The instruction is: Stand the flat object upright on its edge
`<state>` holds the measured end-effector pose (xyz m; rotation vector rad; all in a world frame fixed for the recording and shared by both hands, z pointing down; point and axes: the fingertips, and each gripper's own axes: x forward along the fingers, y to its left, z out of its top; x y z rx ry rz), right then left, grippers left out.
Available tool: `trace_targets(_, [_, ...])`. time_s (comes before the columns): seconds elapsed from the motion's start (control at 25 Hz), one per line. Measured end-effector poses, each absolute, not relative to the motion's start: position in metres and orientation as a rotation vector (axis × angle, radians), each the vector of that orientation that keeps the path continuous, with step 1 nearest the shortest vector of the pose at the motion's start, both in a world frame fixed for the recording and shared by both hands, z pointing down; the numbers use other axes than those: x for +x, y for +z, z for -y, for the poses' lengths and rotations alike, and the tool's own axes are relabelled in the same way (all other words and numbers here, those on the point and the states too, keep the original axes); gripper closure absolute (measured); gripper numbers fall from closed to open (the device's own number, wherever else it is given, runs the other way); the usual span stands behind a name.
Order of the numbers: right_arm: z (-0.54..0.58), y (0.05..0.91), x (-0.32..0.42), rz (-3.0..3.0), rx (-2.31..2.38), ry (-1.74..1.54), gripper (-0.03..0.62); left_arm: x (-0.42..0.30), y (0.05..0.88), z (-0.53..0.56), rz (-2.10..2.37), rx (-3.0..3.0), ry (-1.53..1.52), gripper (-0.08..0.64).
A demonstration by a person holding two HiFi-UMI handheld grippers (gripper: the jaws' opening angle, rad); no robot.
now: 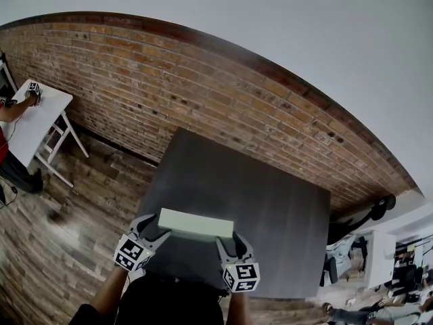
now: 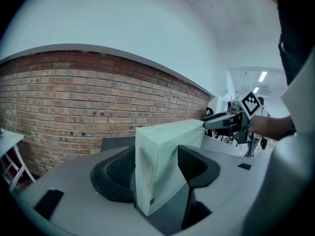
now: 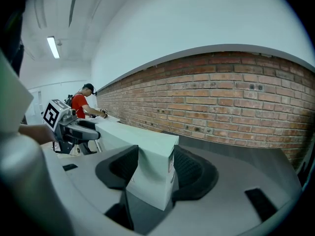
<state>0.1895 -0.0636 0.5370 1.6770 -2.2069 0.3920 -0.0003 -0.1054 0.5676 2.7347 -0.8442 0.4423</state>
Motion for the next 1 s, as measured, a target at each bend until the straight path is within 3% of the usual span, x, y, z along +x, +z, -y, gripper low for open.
trace_targets(1.0, [0.051, 0.522, 0.189, 2.243, 1.763, 0.391, 0.339, -0.013, 0.553, 0.094, 0.853, 2.731, 0.349, 0.296])
